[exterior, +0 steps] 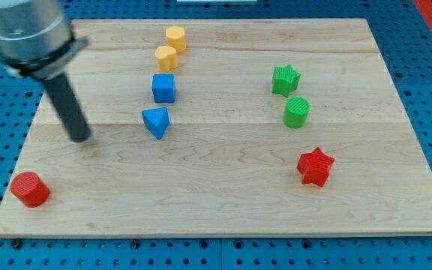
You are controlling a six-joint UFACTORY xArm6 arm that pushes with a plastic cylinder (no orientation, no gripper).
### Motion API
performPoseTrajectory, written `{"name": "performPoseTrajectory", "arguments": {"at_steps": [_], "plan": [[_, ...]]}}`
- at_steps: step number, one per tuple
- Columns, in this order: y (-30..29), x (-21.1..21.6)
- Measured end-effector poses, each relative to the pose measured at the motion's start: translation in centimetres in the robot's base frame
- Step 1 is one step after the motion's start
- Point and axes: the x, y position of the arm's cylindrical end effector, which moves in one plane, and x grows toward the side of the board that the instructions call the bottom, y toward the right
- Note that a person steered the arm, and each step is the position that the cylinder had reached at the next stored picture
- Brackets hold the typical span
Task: Push red circle above the green star
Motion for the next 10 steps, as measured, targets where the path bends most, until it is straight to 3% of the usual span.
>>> {"name": "performPoseTrajectory", "arguments": {"at_steps": [2,3,4,6,10], "plan": [[-7.0,8.5],[-5.2,10.3],[2.4,10.0],[15.5,5.4],[22.6,-8.6]]}}
